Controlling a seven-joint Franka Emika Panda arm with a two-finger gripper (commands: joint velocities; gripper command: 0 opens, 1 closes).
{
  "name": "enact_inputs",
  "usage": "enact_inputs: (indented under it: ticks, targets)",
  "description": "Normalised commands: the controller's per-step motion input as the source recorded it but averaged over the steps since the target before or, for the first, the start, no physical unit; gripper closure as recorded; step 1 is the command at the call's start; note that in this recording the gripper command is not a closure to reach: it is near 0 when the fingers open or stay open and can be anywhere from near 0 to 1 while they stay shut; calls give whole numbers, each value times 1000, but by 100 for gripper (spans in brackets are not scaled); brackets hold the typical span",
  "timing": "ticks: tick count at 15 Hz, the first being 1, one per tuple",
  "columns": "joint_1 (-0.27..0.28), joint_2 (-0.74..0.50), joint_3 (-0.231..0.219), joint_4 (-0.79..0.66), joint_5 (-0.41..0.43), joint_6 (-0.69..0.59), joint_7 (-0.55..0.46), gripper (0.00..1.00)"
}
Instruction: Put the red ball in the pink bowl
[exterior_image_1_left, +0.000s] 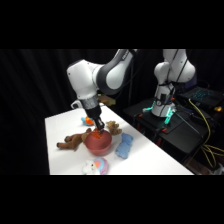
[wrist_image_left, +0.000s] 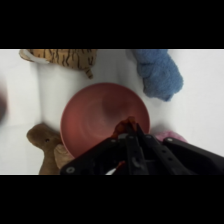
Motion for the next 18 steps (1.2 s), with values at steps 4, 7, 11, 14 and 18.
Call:
enact_inputs:
  ticks: [4, 7, 11, 14, 18]
  targets:
    - [-20, 117, -3, 280, 59, -194, 113, 13]
    - [-11, -68, 12, 87, 82, -180, 71, 0]
    - [-10, -199, -7, -66, 66, -124, 51, 0]
    - [-22, -238, -21, -132, 64, -82, 14, 0]
    - [-13, -323, -23, -220, 64, -57, 2, 0]
